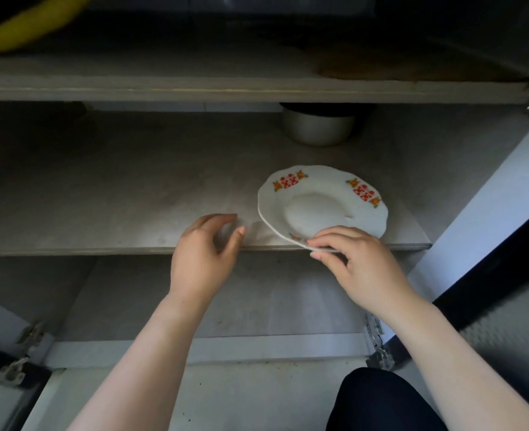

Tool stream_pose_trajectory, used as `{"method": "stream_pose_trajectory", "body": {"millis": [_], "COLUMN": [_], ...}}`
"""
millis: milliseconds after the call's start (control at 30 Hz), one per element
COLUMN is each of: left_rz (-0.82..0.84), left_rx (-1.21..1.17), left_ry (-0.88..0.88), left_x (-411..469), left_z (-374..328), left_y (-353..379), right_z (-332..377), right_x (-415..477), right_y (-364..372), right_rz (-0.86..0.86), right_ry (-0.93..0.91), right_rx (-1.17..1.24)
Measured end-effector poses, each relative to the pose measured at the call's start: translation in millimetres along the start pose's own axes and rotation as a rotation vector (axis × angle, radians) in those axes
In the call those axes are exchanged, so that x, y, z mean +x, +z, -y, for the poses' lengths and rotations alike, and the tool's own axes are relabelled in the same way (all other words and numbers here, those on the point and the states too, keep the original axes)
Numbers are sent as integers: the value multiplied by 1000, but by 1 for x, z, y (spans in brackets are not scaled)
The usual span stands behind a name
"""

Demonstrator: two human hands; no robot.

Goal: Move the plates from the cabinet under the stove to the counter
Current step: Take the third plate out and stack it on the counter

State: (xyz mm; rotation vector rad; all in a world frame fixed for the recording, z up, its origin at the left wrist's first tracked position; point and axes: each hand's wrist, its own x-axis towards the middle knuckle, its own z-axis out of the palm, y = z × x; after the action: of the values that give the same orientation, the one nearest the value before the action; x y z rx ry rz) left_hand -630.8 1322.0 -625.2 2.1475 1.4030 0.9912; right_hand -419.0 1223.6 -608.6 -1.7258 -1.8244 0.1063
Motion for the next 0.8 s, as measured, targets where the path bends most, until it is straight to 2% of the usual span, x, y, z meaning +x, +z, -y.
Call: {"method": "stream_pose_trajectory", "body": {"millis": [100, 200, 300, 400, 533, 700, 800], "left_rz": [-4, 18, 32, 29, 64, 67, 69], "left_rx": [-69, -175, -344, -417, -495, -577, -614], "left_ry": [-20, -54, -169, -258, -310, -352, -358], "left_x": [1, 3, 10, 17, 24, 23, 18], "left_z": [-12, -22, -29, -34, -38, -40, -39], "left_y": [9, 19, 26, 32, 38, 37, 31], "right_z": [-6, -14, -24, -35, -44, -44, -41], "right_x": [-7, -12, -12, -10, -8, -6, -5], "right_y": [-7, -13, -18, -23, -27, -20, -15], "right_rz": [-7, -112, -226, -338, -346, -304, -342], "right_ry": [36, 109, 177, 266, 374, 451, 475], "right_rx": [36, 63, 47, -23, 0, 133, 245]}}
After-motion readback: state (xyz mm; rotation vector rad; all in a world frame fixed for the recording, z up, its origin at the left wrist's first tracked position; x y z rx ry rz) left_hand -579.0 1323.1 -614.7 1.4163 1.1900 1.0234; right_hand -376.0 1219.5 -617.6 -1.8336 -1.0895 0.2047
